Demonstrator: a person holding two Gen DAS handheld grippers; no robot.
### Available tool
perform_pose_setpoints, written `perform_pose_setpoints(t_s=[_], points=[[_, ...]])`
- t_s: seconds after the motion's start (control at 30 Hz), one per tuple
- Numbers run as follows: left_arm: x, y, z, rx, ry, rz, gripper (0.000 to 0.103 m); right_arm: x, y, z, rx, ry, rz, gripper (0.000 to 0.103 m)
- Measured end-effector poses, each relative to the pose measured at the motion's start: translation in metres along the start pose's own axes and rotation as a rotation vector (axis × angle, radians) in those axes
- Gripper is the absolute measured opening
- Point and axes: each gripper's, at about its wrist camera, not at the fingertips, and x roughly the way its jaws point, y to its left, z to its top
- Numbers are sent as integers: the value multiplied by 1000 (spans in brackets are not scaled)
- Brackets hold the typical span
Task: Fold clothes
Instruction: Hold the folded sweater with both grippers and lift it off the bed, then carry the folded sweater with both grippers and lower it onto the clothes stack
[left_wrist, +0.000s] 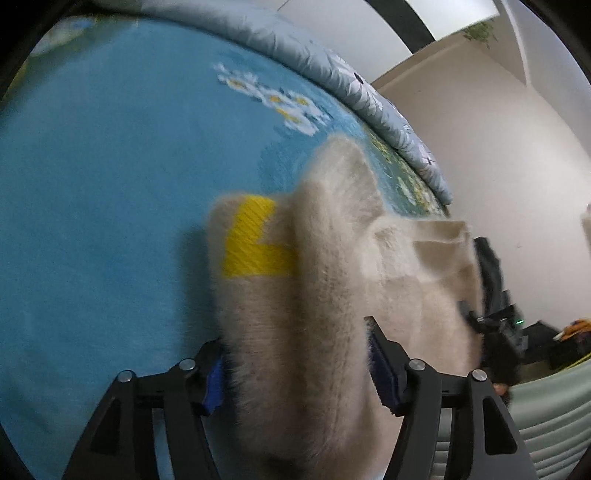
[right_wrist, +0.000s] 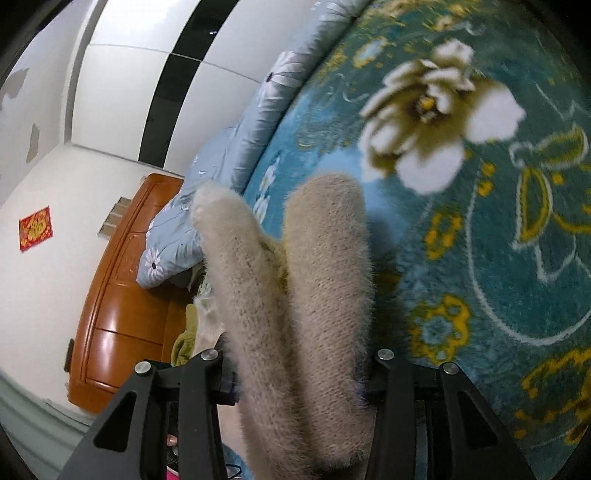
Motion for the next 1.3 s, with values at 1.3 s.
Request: perform_pose_setpoints(t_s=[1.3], points=[[307, -469, 21, 400, 189, -478, 40, -412, -92, 322, -173, -501, -490, 47]])
